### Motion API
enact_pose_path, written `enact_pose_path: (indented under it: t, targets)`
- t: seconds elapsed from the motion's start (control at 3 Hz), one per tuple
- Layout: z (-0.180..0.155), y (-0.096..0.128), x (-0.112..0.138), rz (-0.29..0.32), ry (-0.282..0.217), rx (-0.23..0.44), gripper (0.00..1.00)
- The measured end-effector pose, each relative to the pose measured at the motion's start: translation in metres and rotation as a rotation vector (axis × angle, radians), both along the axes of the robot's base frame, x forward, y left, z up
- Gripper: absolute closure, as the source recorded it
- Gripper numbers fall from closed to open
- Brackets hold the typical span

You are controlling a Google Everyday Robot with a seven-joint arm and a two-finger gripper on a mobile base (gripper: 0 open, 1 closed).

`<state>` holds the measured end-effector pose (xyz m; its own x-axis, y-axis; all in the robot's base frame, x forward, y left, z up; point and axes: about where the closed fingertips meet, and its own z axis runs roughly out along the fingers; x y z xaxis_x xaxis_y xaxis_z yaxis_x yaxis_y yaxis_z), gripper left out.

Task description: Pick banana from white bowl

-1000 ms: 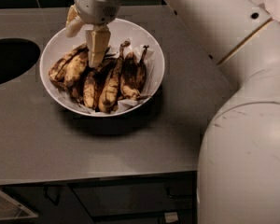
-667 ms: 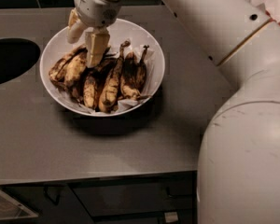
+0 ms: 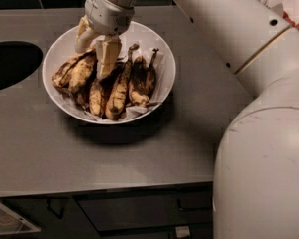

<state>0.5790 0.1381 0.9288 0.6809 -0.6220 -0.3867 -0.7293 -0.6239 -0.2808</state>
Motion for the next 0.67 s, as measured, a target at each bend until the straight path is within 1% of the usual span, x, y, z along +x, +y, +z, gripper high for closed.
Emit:
enact_pose_path:
  t: [0.33,0.67]
  targets:
    - [-0.0031,-0.0018,-0.002,0.006,0.016,0.007,0.51]
    - [-0.0031,-0.0018,-0.0019,0.006,0.016,0.007,0.72]
